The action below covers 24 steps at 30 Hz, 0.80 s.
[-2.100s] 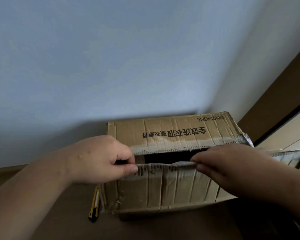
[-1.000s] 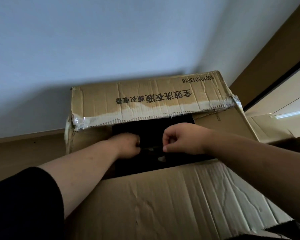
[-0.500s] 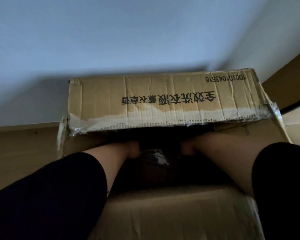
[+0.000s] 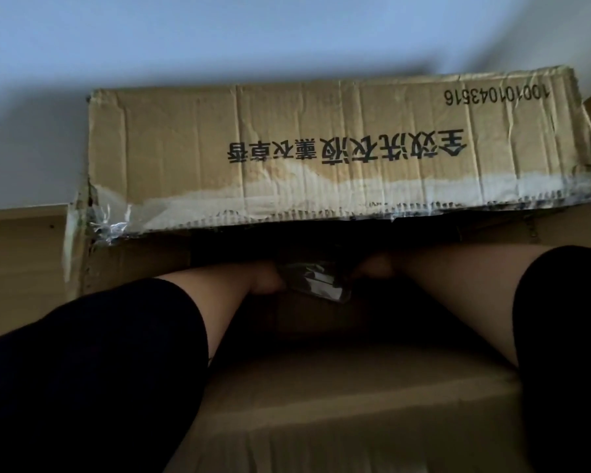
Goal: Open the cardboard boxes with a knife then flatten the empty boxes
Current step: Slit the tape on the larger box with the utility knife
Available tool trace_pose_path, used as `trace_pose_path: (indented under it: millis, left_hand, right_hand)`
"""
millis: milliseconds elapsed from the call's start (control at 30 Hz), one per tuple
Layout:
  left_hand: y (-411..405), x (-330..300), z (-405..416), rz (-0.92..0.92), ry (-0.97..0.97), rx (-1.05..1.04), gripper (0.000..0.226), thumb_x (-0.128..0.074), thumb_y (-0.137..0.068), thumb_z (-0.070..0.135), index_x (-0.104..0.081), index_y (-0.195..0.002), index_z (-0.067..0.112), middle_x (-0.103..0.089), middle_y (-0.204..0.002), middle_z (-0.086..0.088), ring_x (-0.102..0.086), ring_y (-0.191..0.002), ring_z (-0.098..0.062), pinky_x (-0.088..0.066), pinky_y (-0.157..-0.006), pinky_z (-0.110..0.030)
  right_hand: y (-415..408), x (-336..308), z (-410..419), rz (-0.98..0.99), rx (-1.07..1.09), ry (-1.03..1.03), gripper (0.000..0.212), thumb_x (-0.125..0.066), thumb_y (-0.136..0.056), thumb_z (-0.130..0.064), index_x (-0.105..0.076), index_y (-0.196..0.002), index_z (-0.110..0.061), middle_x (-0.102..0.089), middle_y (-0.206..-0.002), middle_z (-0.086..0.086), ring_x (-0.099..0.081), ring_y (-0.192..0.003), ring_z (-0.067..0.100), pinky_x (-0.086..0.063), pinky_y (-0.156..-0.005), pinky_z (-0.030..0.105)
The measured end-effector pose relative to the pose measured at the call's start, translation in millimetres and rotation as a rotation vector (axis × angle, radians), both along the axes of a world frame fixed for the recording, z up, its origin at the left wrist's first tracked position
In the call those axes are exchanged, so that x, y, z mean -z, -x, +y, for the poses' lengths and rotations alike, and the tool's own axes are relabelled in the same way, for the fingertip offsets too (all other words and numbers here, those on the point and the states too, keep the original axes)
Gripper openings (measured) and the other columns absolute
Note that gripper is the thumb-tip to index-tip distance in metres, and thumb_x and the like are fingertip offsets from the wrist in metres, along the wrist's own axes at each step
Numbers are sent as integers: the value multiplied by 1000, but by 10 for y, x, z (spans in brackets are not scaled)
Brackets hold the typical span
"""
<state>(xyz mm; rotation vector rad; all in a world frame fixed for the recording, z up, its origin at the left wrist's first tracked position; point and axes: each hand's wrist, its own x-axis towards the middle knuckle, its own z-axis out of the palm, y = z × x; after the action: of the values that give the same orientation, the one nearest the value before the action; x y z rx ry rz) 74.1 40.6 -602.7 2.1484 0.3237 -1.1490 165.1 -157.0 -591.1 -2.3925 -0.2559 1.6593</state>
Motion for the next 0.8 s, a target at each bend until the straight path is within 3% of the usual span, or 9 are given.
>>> trace_pose_path:
  millis: [67,200,333,367,433,500,633,700,800]
  left_hand:
    - [2,-6,14,37,-50,-34,42,-53,-99,4,-48,-140,1,-50,-143,-17,-50,-130,-31,-36,-98,-25]
    - [-41,-9,62,45,-21,-78,39,-56,-97,8,-55,-136,1,-55,-139,-19,-54,-126,-32,-41,-96,-28]
    - [-71,-68,74,23,-86,-106,37,-56,-98,10,-56,-133,-2,-55,-137,-22,-55,-124,-34,-42,-98,-32]
    - [-81,-89,60,9,-96,-107,38,-58,-97,8,-56,-133,-2,-55,-136,-23,-55,-123,-34,-43,-96,-32]
    - [-76,-204,13,0,-98,-83,41,-63,-94,7,-55,-133,-1,-56,-136,-22,-56,-122,-34,-45,-90,-30]
    - [-67,-315,-22,3,-71,-86,47,-70,-89,10,-56,-134,1,-58,-135,-19,-56,-121,-33,-44,-83,-27]
    - [-36,-593,-88,84,-44,-36,53,-75,-85,16,-58,-133,2,-60,-135,-14,-59,-111,-26,-45,-86,-28]
    - [-8,-785,-138,121,-63,9,47,-73,-88,15,-59,-131,0,-61,-133,-15,-57,-99,-22,-46,-74,-27]
    - [60,-1055,-213,125,-107,87,42,-64,-95,20,-59,-131,-1,-61,-133,-18,-61,-106,-27,-37,-57,-26]
  right_hand:
    - [49,-24,39,30,68,-10,44,-57,-98,-8,-50,-139,4,-52,-142,21,-50,-130,37,-41,-103,36]
    - [90,-49,80,77,152,-32,39,-57,-99,-11,-54,-136,2,-55,-138,23,-56,-123,37,-44,-101,38]
    - [75,-172,155,17,200,-61,37,-52,-100,-9,-53,-135,4,-54,-138,25,-61,-82,24,-50,-80,31]
    - [58,-157,161,-9,161,-43,38,-52,-100,-9,-52,-136,4,-53,-139,25,-62,-88,27,-50,-81,31]
    - [46,-226,185,-45,53,37,39,-51,-101,-10,-50,-139,2,-50,-142,24,-55,-120,36,-43,-98,36]
    - [59,-398,205,-52,-33,140,39,-44,-104,-10,-46,-141,3,-47,-146,22,-47,-133,35,-36,-103,32]
    - [177,-826,231,-95,-202,232,40,-40,-107,-17,-48,-141,3,-48,-146,20,-48,-132,33,-36,-92,30]
    - [262,-1011,235,-133,-327,263,39,-42,-107,-17,-51,-139,4,-50,-144,21,-50,-129,33,-39,-93,30]
    - [363,-1247,240,-186,-335,288,33,-50,-101,-7,-57,-132,5,-56,-134,23,-56,-121,36,-44,-93,35]
